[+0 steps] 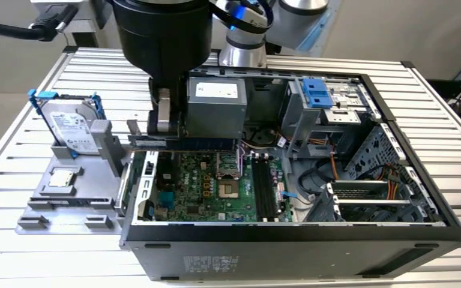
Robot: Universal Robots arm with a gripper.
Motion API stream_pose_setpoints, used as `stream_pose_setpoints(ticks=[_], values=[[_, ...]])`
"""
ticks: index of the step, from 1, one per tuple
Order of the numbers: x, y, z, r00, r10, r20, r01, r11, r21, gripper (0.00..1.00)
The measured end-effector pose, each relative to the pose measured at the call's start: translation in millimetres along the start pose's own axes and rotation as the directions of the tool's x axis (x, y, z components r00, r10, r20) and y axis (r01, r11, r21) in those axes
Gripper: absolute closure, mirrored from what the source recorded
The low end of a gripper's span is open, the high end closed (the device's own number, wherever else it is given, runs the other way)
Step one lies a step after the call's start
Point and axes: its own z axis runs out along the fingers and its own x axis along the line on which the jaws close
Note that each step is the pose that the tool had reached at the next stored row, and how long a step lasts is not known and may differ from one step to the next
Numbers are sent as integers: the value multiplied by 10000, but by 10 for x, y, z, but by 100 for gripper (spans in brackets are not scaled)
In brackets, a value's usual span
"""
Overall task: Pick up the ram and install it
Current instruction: 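Pick up the ram and move it above insertion slot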
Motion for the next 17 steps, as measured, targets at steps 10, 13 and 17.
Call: stream_pose_setpoints(ticks=[10,13,17], values=[[-2,-382,-10,10000,0,-1,0,10000,-5,100],[-3,-495,-12,10000,1,0,-1,10000,-6,100],[-4,-648,-16,10000,1,1,-1,10000,-10,100]])
